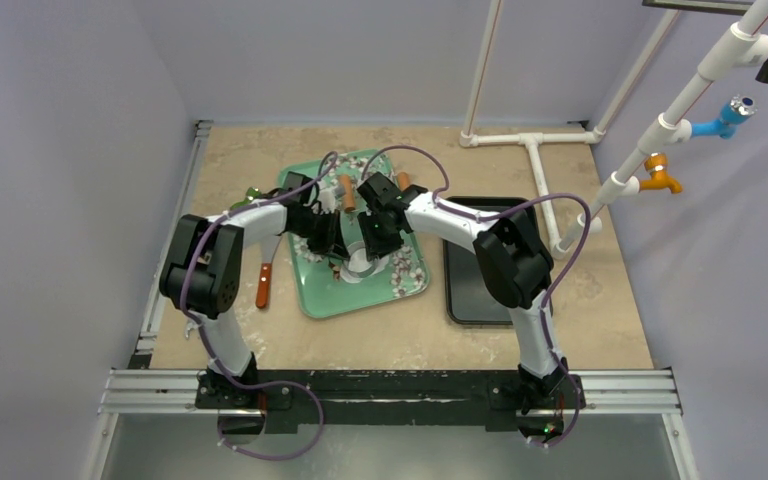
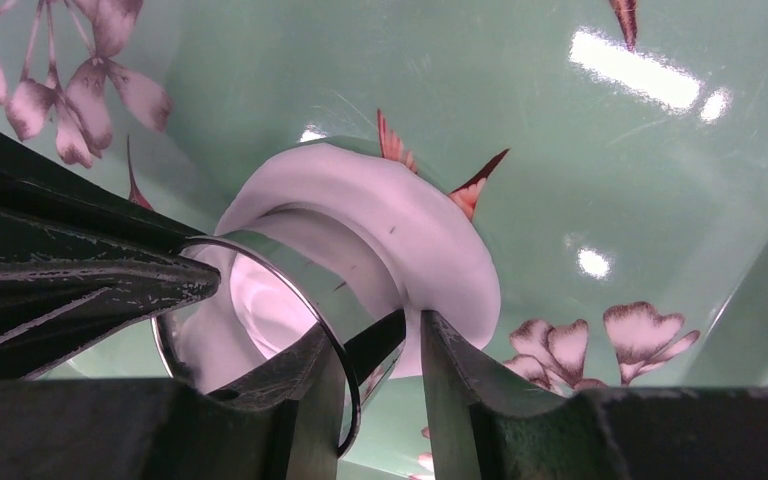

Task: Roll out the dumpling wrappers from the dough
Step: Press the dumpling wrapper on the work surface.

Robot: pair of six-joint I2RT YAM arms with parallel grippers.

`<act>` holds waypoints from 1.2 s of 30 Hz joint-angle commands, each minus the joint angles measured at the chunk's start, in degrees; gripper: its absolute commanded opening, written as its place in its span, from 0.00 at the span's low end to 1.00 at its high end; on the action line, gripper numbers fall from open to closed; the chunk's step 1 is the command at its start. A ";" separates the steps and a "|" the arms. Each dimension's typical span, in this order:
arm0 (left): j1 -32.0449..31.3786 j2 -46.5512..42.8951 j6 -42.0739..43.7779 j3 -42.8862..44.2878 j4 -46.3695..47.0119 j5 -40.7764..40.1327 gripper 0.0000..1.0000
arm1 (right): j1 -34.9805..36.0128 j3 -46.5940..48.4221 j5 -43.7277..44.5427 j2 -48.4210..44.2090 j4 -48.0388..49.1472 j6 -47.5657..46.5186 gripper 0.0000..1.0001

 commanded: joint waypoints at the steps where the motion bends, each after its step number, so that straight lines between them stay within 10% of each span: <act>1: -0.52 -1.85 1.09 -0.42 -1.75 3.77 0.00 | -1.45 1.18 5.31 -1.39 -3.10 -3.59 0.31; 36: -2.44 -11.25 15.10 4.31 -8.72 -2.86 0.00 | 0.84 -6.69 8.13 -15.74 11.19 -4.64 0.65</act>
